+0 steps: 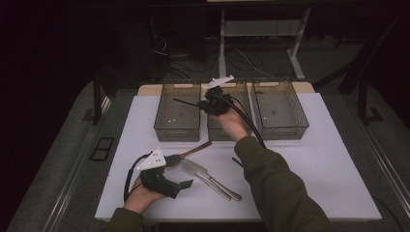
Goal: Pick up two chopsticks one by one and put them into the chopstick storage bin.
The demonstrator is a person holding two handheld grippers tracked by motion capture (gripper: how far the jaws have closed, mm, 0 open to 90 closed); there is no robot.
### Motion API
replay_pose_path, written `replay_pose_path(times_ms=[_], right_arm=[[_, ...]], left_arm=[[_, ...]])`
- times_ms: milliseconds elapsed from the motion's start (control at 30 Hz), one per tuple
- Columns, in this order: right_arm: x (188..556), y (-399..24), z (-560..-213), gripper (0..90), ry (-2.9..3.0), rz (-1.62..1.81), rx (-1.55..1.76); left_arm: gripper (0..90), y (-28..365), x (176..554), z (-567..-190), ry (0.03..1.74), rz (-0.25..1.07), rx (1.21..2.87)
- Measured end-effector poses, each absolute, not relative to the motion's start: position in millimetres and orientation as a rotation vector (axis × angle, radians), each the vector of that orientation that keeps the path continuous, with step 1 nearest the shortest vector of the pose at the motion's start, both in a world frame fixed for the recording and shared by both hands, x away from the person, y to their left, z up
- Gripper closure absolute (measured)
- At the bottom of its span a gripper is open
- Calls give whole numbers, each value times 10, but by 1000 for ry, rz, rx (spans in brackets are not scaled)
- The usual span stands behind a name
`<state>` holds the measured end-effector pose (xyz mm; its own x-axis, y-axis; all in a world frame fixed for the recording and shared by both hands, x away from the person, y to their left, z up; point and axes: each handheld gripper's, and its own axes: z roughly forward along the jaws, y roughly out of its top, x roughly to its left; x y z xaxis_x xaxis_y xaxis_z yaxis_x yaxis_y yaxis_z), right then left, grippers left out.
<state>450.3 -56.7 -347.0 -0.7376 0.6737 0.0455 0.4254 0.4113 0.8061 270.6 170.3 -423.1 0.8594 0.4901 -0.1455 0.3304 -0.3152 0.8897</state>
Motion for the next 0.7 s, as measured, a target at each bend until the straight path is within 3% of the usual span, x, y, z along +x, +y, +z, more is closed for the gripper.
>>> replay_pose_path(times_ms=[700], right_arm=[[4872,1,-3752,850,2436,1095,1027]], left_arm=[[0,1705,2703,-4221,602,170,1917]])
